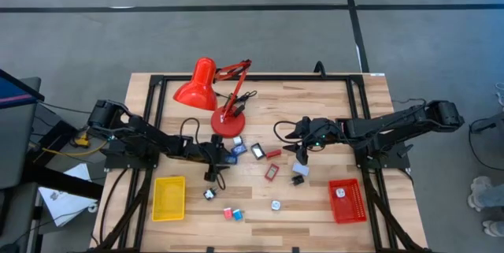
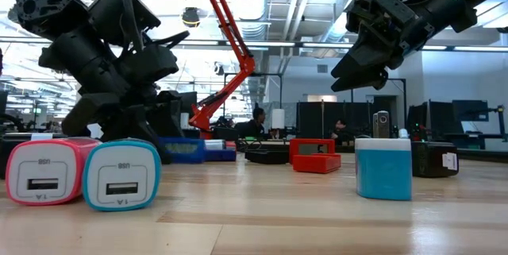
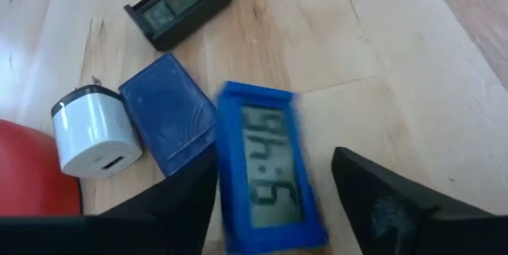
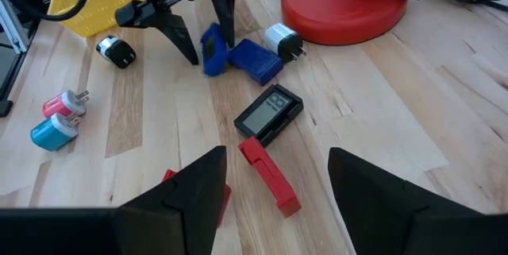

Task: Pick & Place Office items
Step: Put the blue digital timer into the yellow bin

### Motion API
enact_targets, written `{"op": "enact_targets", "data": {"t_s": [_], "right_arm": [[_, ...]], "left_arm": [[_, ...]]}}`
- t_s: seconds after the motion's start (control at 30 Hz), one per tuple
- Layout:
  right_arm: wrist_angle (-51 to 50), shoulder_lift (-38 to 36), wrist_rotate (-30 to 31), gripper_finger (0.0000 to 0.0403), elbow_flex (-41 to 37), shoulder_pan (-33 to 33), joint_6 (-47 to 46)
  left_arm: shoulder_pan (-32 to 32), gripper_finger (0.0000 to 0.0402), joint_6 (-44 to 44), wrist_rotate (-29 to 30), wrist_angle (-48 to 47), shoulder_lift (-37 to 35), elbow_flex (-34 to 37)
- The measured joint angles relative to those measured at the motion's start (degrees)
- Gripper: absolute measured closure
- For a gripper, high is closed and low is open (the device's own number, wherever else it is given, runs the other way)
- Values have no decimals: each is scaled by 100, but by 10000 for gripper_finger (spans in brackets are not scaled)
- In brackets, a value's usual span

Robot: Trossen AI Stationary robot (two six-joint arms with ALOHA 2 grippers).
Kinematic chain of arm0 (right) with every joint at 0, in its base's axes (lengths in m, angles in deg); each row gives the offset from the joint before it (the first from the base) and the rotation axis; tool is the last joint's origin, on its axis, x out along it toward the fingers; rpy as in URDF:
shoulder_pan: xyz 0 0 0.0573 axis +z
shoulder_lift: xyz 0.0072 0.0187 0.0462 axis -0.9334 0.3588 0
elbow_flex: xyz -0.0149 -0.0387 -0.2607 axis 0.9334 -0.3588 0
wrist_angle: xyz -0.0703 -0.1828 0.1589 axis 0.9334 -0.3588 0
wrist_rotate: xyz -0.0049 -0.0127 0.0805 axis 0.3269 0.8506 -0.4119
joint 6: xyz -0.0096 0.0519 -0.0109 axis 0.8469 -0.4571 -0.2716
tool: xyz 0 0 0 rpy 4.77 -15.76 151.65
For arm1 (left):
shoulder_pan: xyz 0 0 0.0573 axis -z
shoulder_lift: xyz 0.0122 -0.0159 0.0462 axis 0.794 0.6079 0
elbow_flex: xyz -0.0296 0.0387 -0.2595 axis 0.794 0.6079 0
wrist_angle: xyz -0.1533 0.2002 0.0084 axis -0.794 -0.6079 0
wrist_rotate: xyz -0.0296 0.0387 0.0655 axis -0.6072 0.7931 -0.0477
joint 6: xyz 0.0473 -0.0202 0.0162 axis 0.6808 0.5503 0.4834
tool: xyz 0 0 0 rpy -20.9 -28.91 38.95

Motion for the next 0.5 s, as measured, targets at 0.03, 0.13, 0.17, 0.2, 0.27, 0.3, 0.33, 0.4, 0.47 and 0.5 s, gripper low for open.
{"op": "enact_targets", "data": {"t_s": [0.03, 0.13, 0.17, 0.2, 0.27, 0.3, 0.33, 0.4, 0.47, 0.5], "right_arm": [[-2, 0, 0, 188, 0, 0, 0], [0, 0, 0, 188, 0, 1, 0], [0, 0, 0, 188, 0, 2, 0], [-1, 0, 0, 188, 0, 2, 0], [0, 0, 0, 188, 0, 2, 0], [0, 0, 0, 188, 0, 0, 0], [0, 0, 0, 188, 0, 1, 0], [0, 0, 0, 188, 0, 0, 0], [0, 0, 0, 188, 0, 1, 1], [0, 0, 0, 188, 0, 1, 1]], "left_arm": [[-2, 144, -4, 2, 0, 0, 0], [-2, 134, -5, 11, 6, -2, 0], [-2, 133, -24, 12, 12, -2, 0], [-2, 132, -87, 14, 14, -2, 0], [-2, 131, -174, 15, 13, -2, 0], [-2, 132, -205, 15, 10, -2, 0], [-2, 133, -266, 13, 0, -2, 0], [-20, 137, -343, -34, -32, -2, -1], [-67, 145, -361, -166, -97, -5, -8], [-86, 150, -367, -208, -109, -7, 1]]}}
